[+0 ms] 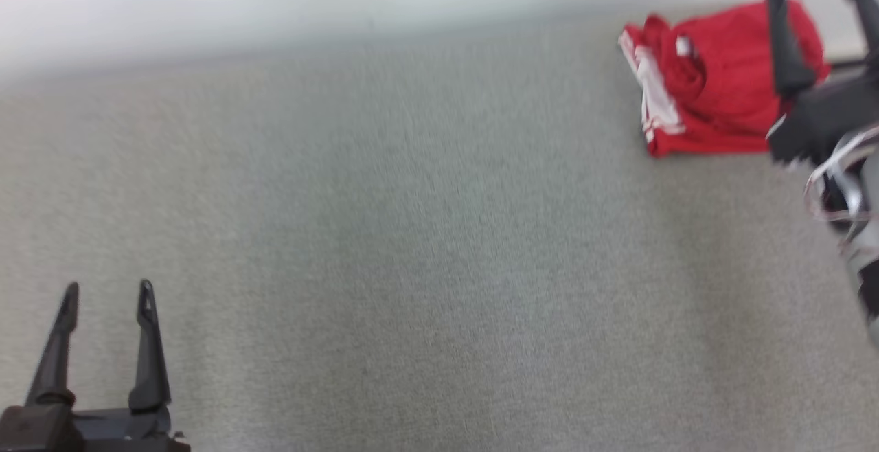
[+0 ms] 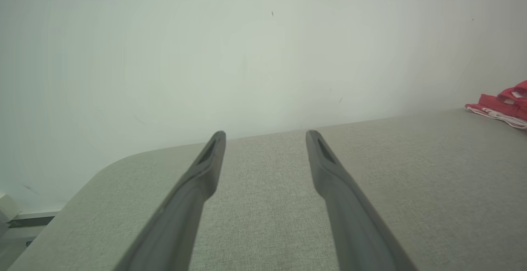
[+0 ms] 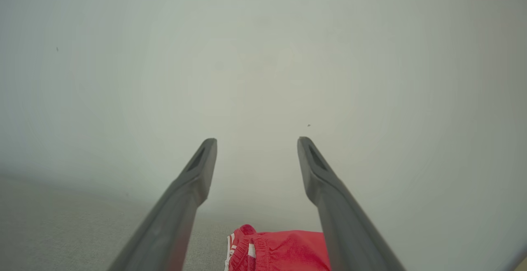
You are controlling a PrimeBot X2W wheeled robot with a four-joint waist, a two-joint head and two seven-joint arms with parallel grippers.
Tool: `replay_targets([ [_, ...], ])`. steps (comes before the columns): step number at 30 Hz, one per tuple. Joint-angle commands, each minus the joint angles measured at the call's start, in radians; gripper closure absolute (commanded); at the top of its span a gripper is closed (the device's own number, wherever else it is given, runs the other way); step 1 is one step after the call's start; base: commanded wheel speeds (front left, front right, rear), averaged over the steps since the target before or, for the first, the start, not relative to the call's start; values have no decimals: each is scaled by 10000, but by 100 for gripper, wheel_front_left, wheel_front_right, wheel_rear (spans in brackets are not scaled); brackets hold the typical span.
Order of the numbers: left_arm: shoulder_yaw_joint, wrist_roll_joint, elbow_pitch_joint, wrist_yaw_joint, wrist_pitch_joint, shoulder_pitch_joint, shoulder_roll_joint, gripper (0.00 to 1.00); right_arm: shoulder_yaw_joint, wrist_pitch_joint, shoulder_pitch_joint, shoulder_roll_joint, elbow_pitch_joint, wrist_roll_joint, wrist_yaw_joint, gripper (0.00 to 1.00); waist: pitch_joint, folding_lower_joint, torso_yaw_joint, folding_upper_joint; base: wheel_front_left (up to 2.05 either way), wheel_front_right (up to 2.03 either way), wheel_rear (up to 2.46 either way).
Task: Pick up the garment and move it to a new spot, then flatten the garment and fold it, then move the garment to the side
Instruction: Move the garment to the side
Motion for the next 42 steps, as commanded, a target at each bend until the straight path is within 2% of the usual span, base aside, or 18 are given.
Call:
replay_targets([
  [1, -57, -49, 130, -29, -58, 187, -85, 0, -13, -54, 511, 130, -316, 137, -24, 0, -1305, 4, 360, 3, 0, 0, 0],
  [7, -240, -226, 745, -37, -147, 436, -318, 0, -636, -122, 2408, 268, -1360, 576, -24, 0, -2030, 4, 635, 3, 0, 0, 0],
  [12, -440, -158, 1015, -63, -150, 560, -368, 0, -1289, -63, 4339, 294, -2501, 639, -24, 0, -2231, 4, 971, 3, 0, 0, 0],
  [13, -440, -158, 1015, -63, -150, 560, -368, 0, -1289, -63, 4339, 294, -2501, 639, -24, 0, -2231, 4, 971, 3, 0, 0, 0],
  [15, -444, -163, 1060, 8, -175, 579, -421, 0, -1790, 25, 5116, 436, -3024, 606, -24, 0, -2303, 4, 1087, 3, 0, 0, 0],
  [20, -546, 16, 1075, 130, -36, 607, -333, 0, -3155, 297, 6893, 1550, -4442, 139, -24, 0, -2406, 4, 1257, 3, 0, 0, 0],
  [25, -626, 83, 1117, 163, 62, 463, -277, 0, -3644, 695, 8183, 2837, -5528, -681, -24, 0, -2501, 4, 1335, 3, 0, 0, 0],
  [33, -941, 31, 1428, -59, 12, 341, -351, 0, -3478, 700, 9314, 4251, -5765, -1713, -24, 0, -2669, 4, 1492, 3, 0, 0, 0],
  [42, -1094, -80, 1786, -116, 266, 445, -274, 0, -3068, 708, 9466, 4681, -5133, -2297, -24, 0, -2821, 4, 1565, 3, 0, 0, 0],
])
